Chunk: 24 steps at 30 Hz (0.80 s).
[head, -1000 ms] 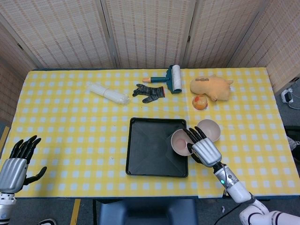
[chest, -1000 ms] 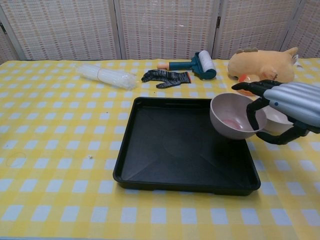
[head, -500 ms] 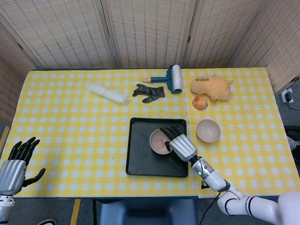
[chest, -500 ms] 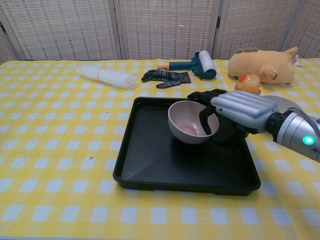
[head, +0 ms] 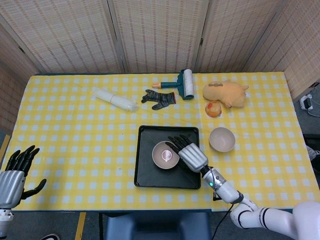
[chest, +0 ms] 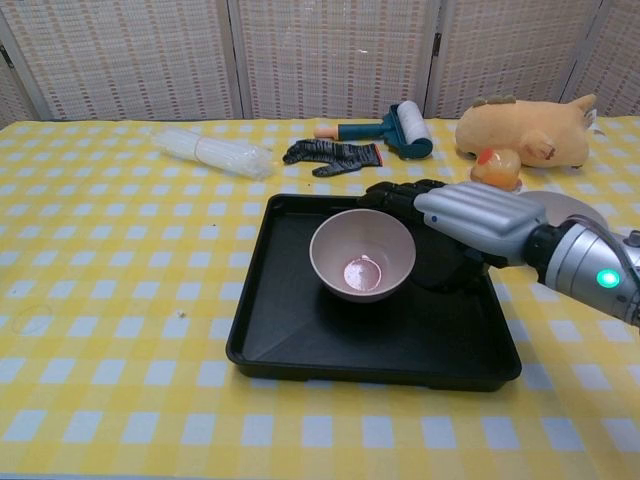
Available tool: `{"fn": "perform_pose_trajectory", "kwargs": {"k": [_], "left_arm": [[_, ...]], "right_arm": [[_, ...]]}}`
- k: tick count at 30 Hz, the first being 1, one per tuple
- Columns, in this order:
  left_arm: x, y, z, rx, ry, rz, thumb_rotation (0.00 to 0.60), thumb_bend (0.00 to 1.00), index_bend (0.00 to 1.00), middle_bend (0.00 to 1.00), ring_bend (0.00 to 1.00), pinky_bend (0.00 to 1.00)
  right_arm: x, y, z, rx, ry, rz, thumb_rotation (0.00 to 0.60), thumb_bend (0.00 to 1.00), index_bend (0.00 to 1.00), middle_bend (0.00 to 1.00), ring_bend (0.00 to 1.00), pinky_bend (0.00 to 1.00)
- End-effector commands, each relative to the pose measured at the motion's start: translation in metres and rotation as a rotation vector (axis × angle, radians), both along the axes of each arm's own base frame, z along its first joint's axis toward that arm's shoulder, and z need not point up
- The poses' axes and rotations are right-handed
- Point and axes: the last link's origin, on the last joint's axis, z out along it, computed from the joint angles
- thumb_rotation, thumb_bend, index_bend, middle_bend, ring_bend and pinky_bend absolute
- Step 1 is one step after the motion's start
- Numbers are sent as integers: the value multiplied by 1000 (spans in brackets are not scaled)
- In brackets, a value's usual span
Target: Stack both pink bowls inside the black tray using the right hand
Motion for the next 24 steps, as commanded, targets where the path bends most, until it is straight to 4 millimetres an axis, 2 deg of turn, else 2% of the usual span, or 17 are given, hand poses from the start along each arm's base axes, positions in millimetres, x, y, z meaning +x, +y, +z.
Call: {"fn": "perform_pose_trajectory", "kwargs": {"k": [1,4,8,13,18,24], "left_arm": [[0,0,0,0,1,1,600,318,0,66,118,52],[0,-1,0,1,2,1,600,318,0,66,118,53],[0,0,1,3,0,2,600,318,0,66,118,52],[1,-1,0,-2,-2,-4,600,318,0,66,118,52],[2,-1,-2,-5,5,-8,600,319,0,66,118,53],[2,-1,-3,-7,7,-7,600,318,0,66,118,53]], "right_arm": [[-3,3,11,-25,-12,2,600,434,0,0,0,0],[-10,8,29,-74,-29,-1,600,434,0,0,0,0],[-31,16,61,-144,-10,-35,600,434,0,0,0,0],[-60,30,90,-208,49,-103,600,435,26,0,0,0],[-87,44,99,-224,99,-202,600,434,144,0,0,0],[-112,42,101,-234,129,-293,600,434,216,0,0,0]]}}
